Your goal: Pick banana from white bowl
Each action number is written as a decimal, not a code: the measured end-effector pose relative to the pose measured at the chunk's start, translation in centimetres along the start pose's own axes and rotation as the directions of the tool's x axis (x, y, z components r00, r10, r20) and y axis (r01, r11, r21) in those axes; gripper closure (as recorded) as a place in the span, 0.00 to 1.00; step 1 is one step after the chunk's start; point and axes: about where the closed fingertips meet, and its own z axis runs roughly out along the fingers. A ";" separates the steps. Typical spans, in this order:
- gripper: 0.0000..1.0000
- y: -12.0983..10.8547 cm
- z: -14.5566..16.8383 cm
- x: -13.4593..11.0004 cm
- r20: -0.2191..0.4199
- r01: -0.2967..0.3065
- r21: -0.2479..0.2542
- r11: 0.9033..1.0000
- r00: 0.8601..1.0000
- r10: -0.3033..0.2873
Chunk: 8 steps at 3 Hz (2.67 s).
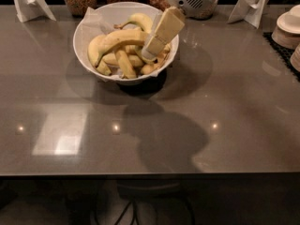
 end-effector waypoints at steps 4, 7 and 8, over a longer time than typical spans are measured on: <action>0.00 -3.2 5.9 -0.9 -0.065 0.172 0.048 0.984 0.983 -0.169; 0.33 -4.8 10.0 1.9 -0.119 0.220 0.045 0.974 0.970 -0.214; 0.52 -4.9 10.2 2.1 -0.120 0.219 0.045 0.975 0.970 -0.213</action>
Offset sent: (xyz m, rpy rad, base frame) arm 0.0241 0.0310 -0.0161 -0.0529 -0.0834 0.0580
